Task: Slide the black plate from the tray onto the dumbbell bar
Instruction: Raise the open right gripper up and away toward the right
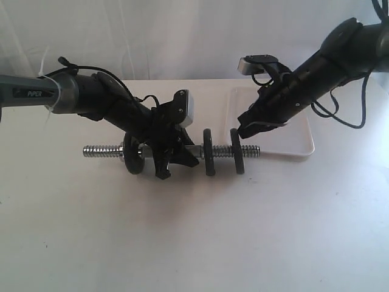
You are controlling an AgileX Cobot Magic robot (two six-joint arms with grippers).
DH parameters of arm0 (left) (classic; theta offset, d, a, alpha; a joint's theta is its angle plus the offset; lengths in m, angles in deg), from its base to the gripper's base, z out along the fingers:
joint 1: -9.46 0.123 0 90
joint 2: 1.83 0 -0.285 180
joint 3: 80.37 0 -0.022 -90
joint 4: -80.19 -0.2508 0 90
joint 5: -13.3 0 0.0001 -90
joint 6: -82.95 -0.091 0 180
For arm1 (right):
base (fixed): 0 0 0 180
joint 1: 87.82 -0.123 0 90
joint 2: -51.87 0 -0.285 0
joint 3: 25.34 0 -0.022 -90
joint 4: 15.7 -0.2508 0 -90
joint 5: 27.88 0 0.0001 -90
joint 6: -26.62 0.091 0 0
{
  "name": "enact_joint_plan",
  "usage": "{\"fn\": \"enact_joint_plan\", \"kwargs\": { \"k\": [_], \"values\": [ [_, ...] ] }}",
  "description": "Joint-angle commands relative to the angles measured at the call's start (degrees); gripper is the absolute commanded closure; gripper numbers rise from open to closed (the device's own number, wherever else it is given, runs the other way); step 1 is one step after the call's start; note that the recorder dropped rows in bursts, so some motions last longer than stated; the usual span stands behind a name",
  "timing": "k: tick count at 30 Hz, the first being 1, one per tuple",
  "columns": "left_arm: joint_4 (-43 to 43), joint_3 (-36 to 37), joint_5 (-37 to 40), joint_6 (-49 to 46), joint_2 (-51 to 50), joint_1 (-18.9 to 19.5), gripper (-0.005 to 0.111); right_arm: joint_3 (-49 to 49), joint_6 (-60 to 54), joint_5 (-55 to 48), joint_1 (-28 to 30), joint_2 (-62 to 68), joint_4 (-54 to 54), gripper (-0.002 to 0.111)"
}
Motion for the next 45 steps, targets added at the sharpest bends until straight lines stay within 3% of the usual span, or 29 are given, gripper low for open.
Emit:
{"fn": "enact_joint_plan", "kwargs": {
  "k": [1, 5, 8, 13, 25, 45],
  "values": [
    [7.09, -0.75, 3.90, 1.57, 10.39, 0.19, 0.107, 0.30, -0.16, -0.42, -0.47, -0.06, -3.30, 0.108],
    [4.84, -0.75, 3.77, 3.65, 10.48, 0.19, 0.107, 0.18, -0.04, -2.21, -0.47, -1.41, 1.31, 0.108],
    [-0.25, -0.75, 3.84, 7.29, 10.60, 0.19, 0.107, 0.18, 9.79, 0.59, -0.47, -6.31, 13.56, 0.108],
    [-0.62, -0.75, 3.93, 5.55, 10.60, -0.79, 0.107, 0.28, 23.31, -1.06, -0.47, -10.97, 27.28, 0.108],
    [9.51, -0.75, 0.40, -2.14, 10.70, -2.08, 0.107, 2.08, 26.85, -0.62, -0.47, -12.07, 27.25, 0.108],
    [13.60, -4.06, -1.68, -4.57, 10.59, -2.60, 0.107, 6.37, 32.24, 2.55, 5.31, -12.97, 28.02, 0.108]
  ]
}}
